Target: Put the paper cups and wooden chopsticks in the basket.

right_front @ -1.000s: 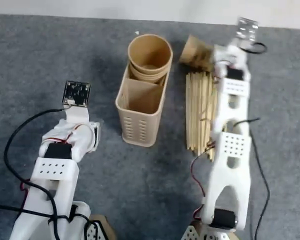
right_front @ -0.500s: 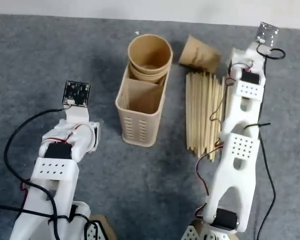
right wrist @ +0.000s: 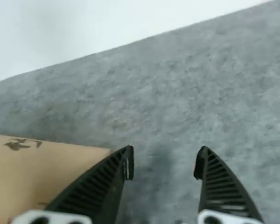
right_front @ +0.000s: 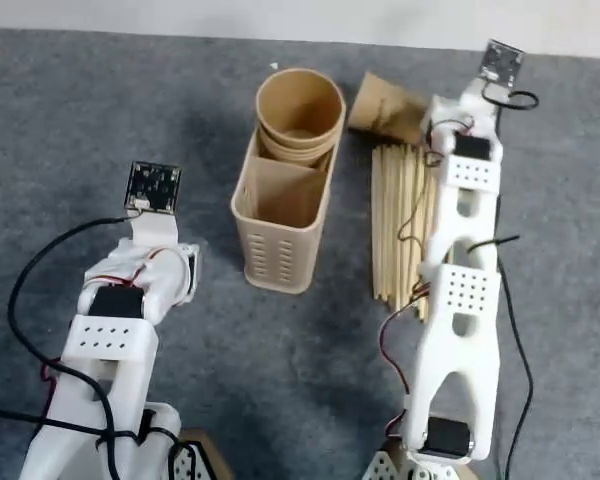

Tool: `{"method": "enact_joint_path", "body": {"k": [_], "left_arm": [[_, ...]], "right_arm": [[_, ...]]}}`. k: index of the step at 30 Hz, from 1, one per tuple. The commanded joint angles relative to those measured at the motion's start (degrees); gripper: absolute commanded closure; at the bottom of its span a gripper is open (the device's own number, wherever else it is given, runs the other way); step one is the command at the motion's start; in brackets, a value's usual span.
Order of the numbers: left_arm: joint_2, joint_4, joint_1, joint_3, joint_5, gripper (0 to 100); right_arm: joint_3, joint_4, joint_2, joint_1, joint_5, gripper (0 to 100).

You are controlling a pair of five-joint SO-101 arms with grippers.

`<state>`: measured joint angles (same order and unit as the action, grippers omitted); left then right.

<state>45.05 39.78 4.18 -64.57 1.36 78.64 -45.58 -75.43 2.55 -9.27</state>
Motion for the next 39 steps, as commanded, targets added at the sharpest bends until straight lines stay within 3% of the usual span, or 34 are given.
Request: {"method": "enact_joint_path", "body": {"k": [1, 9, 14, 18, 26, 33, 39], "left_arm": [[1.4, -0.9, -0.8, 0.3, 0.4, 83], [1.4, -0.9, -0.8, 0.3, 0.4, 83], [1.4, -0.9, -0.8, 0.3, 0.4, 83], [1.4, -0.9, -0.8, 0.3, 0.4, 83], [1.4, -0.9, -0.8, 0.3, 0.4, 83], [1.4, -0.9, -0.8, 0.3, 0.4, 83], [1.4, -0.9, -0.8, 0.3, 0.4, 83]], "right_arm": [[2.8, -0.6, 3.7, -1.4, -0.4, 77.1], [3.7, -3.3, 4.4, -0.3, -0.9, 77.1], [12.2, -12.2, 5.8, -2.6, -7.6, 77.1], [15.4, -12.8, 5.7, -3.6, -7.6, 77.1], [2.3, -0.7, 3.5, -3.7, -7.6, 77.1], [-1.8, -1.0, 2.9, 1.5, -7.5, 77.1], [-1.8, -6.9, 2.8, 5.8, -1.8, 77.1]]}}
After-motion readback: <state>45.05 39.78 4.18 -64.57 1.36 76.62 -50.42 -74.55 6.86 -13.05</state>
